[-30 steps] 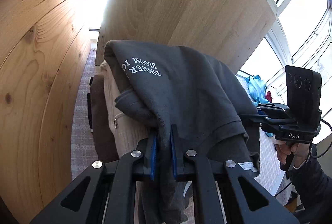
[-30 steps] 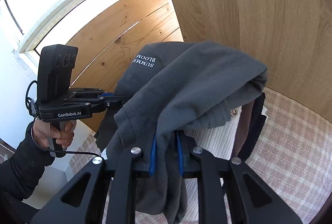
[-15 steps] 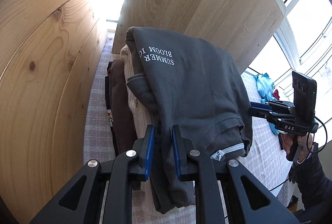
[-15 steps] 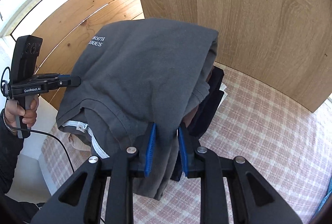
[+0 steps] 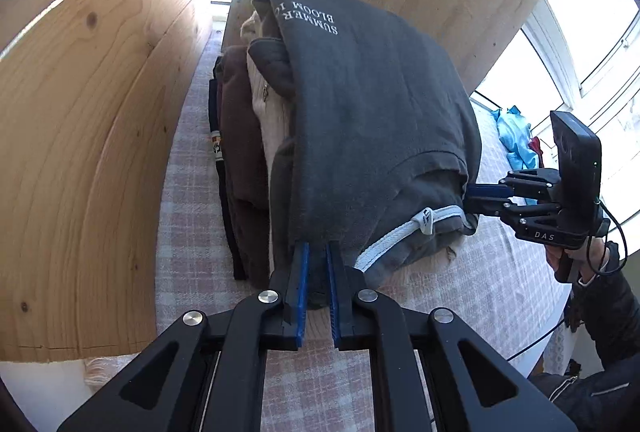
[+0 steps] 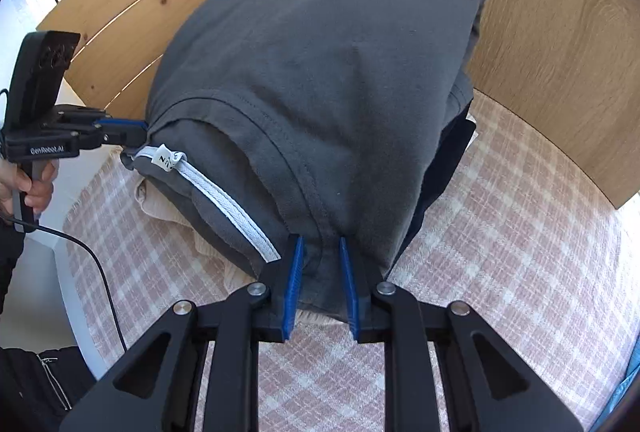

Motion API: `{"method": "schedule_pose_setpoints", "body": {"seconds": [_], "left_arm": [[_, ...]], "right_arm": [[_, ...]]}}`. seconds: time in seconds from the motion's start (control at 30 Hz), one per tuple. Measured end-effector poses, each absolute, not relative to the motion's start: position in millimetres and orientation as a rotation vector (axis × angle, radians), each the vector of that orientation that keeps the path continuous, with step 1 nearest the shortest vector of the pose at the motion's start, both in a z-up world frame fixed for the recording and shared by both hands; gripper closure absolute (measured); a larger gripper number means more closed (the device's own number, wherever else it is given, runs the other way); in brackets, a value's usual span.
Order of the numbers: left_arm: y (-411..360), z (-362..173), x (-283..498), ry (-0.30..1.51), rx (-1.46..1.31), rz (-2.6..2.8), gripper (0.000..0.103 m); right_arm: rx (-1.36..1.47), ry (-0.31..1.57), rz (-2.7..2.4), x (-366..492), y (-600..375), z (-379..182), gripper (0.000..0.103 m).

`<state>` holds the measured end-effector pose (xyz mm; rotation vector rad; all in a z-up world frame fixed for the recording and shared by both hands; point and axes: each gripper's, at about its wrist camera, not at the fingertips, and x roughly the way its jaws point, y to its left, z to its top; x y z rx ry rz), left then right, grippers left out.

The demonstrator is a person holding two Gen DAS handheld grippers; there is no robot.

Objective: Fold clothes
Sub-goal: 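Lower the sweatshirt onto the folded clothes stack with both grippers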

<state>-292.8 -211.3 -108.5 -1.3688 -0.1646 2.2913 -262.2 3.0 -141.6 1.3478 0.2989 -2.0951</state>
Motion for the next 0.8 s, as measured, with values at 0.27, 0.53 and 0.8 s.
{"method": "schedule_pose_setpoints", "body": {"seconds": [0.27, 0.53, 0.8], "left_arm": [[-171, -36, -359, -0.056, -1.101, 2.448, 0.091], [-153, -90, -440, 0.047, -1.279, 2.471, 0.09], [-176, -76, -408, -0.102, -1.171, 2.47, 0.091]], "right_arm": [[1.131, 0.237, -2.288, -310, 8, -62, 0.084], [1.16, 0.254, -2.378, -393, -14, -80, 0.084], [1.242, 0.154, -2.331, -406, 1, -105, 0.083]]}}
